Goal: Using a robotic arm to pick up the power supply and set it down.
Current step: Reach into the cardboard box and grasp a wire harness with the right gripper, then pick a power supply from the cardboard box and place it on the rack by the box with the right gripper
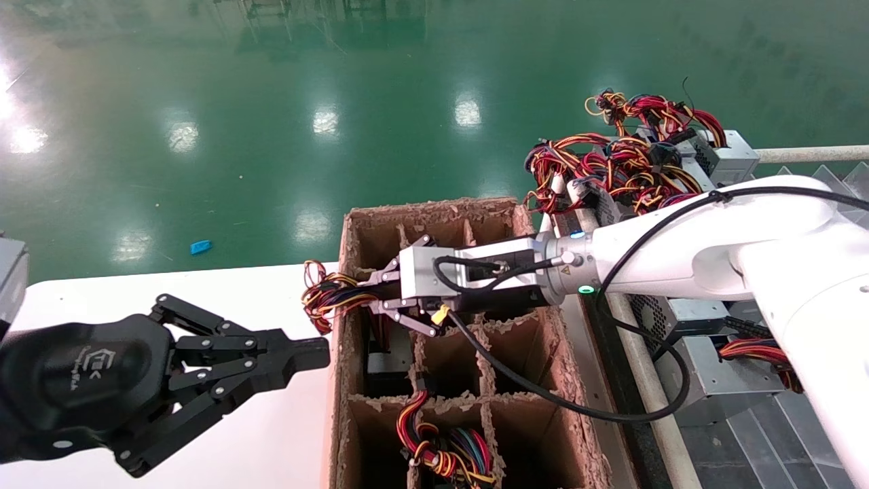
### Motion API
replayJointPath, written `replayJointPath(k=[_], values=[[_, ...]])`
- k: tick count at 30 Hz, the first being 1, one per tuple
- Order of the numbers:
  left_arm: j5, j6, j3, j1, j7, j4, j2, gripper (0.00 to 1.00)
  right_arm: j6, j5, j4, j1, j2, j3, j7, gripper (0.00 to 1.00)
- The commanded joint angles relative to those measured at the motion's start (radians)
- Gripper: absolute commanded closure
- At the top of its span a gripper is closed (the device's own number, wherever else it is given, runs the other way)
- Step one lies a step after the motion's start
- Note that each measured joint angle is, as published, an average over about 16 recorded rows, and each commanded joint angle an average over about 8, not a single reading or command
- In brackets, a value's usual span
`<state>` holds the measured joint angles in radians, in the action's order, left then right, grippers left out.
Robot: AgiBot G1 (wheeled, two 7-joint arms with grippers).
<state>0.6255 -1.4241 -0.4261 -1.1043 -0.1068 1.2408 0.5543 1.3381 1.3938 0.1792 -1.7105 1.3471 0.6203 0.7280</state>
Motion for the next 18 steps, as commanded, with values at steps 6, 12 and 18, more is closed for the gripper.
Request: replayJointPath(k=[6, 12, 18], values=[[0.000, 0.000, 0.000, 0.000, 0.000, 0.000, 0.000, 1.00, 0.009, -0.012, -0.001, -0.007, 0.000, 0.007, 0.001, 1.00], [0.000, 0.000, 0.000, 0.000, 0.000, 0.000, 0.000, 1.00, 0.015, -0.022, 0.006, -0.015, -0.003, 0.011, 0.001, 1.00], [0.000, 0.000, 0.000, 0.000, 0.000, 0.000, 0.000, 1.00, 0.048, -0.060, 0.005, -0.036, -0.016, -0.006, -0.010, 1.00]])
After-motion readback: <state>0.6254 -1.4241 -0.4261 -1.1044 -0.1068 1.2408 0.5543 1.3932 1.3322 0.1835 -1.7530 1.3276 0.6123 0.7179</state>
